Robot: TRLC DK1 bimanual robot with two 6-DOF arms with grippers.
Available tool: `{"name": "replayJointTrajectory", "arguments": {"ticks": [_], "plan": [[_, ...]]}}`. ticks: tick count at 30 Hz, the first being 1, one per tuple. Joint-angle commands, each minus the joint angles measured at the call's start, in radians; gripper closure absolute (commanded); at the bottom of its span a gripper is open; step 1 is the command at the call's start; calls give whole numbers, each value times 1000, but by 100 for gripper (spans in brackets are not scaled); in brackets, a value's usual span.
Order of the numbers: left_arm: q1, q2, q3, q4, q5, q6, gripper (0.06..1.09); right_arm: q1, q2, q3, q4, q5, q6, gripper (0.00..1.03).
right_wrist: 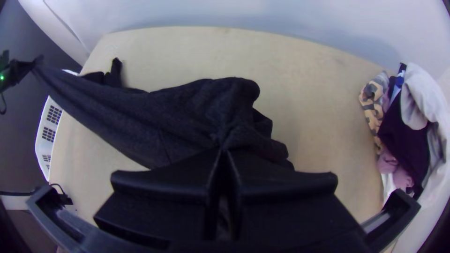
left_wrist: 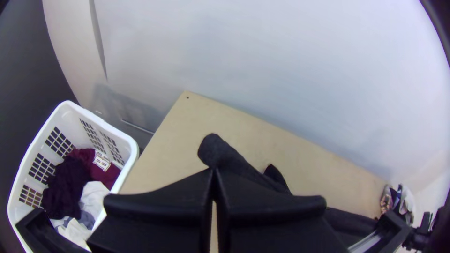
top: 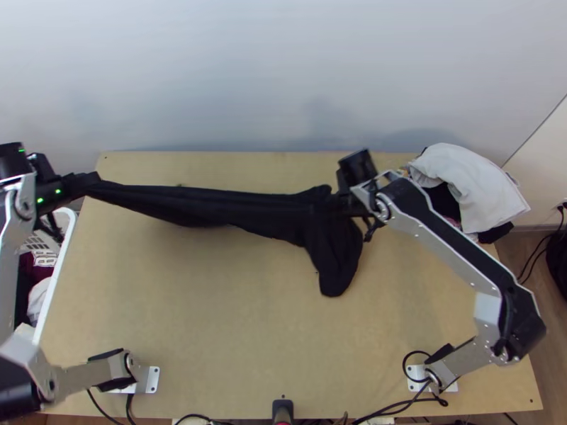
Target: Fold the t-shirt
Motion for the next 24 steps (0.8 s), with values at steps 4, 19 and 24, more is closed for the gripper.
{"name": "replayJointTrajectory", "arguments": {"ticks": [4, 19, 24], "plan": [[25, -152, 102, -139, 98, 3, 104, -96, -117, 50, -20, 8, -7, 100], [93, -140, 486, -321, 204, -24, 105, -62, -281, 188, -170, 147, -95, 100], [108, -143, 556, -360, 221, -20, 105, -32, -319, 280, -299, 15, -40, 100]]}}
